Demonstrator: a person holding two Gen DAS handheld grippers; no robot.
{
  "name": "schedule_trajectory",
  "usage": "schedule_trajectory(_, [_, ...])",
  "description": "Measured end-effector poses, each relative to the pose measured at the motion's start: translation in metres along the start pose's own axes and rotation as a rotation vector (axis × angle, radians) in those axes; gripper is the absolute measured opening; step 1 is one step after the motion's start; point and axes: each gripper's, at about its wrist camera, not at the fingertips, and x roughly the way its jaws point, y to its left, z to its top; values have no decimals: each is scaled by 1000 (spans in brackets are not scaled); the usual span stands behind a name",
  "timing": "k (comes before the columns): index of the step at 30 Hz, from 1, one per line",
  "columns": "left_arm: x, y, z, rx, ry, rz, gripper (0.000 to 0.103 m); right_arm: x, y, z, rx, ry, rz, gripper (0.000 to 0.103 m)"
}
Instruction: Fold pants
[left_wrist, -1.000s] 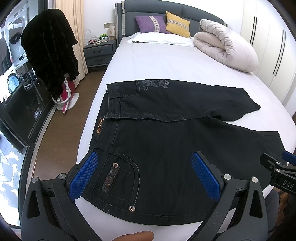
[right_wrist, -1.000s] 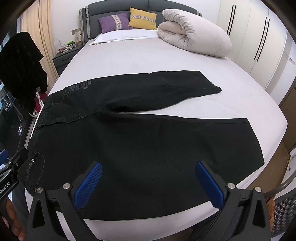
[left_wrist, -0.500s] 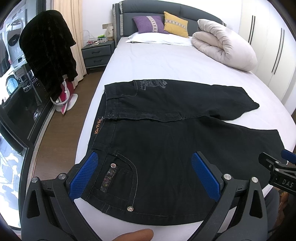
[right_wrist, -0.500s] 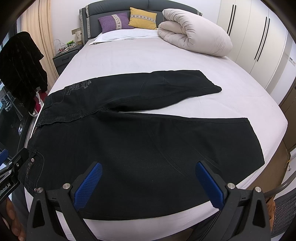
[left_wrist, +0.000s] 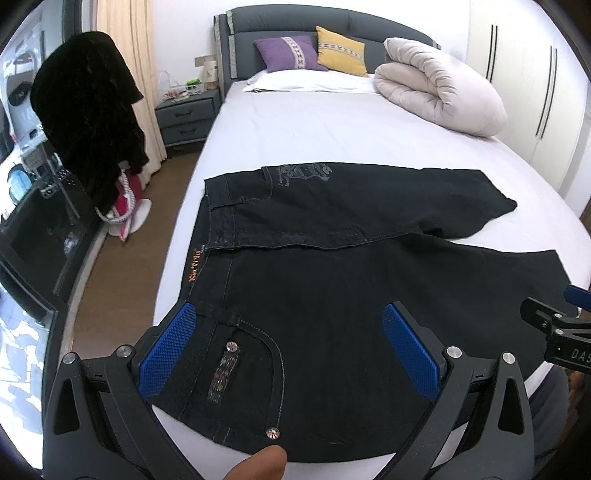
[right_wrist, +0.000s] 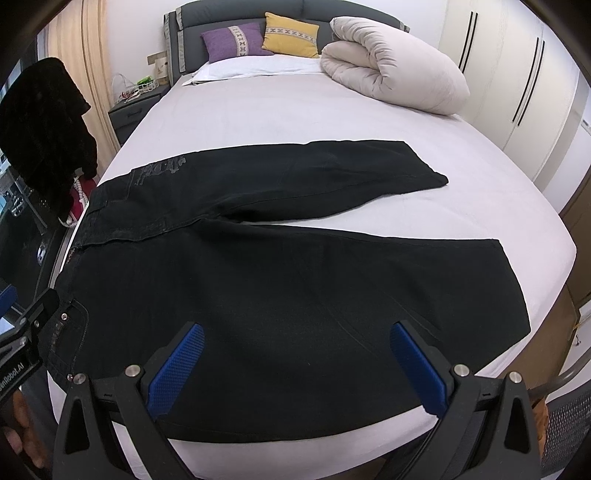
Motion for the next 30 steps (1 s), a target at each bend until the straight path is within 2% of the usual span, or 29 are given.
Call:
schedule_trajectory(7, [36, 26, 21, 8, 58, -98, 103, 9, 8, 18, -50, -21, 39, 103])
schedule_trajectory(8, [44, 30, 26, 19, 62, -97, 103, 12, 11, 25, -70, -29, 51, 103])
schedule_trajectory(11, [52, 41, 39, 53, -21, -78, 103, 20, 19, 47, -119, -41, 73, 103])
schedule_trajectory(12, [56, 44, 45, 66, -19, -80, 103, 24, 21, 55, -133, -42, 79, 103])
schedule_trajectory(14, [72, 54, 61, 60, 36, -87, 103, 33, 26, 71, -158, -43, 98, 103])
schedule_trajectory(17, [86, 77, 87, -14, 34, -70, 103, 49, 34, 96, -203, -34, 162, 103])
schedule_trajectory(18, [93, 82, 99, -3, 25, -92, 103, 55, 37, 105, -225, -32, 198, 103])
schedule_trajectory(21, [126, 85, 135, 119, 27, -165, 103, 71, 46, 132, -330, -48, 315, 103])
schedule_trajectory(23, [158, 81, 160, 244, 58, -205, 103, 82, 54, 150, -444, -75, 381, 101])
schedule_trajectory(24, [171, 80, 169, 290, 74, -244, 103, 87, 57, 157, -490, -83, 409, 100])
schedule_trajectory(26, [200, 81, 190, 354, 97, -269, 103, 99, 62, 174, -569, -90, 453, 98])
schedule_trajectory(30, [250, 94, 223, 377, 152, -351, 103, 128, 68, 203, -639, -75, 506, 95])
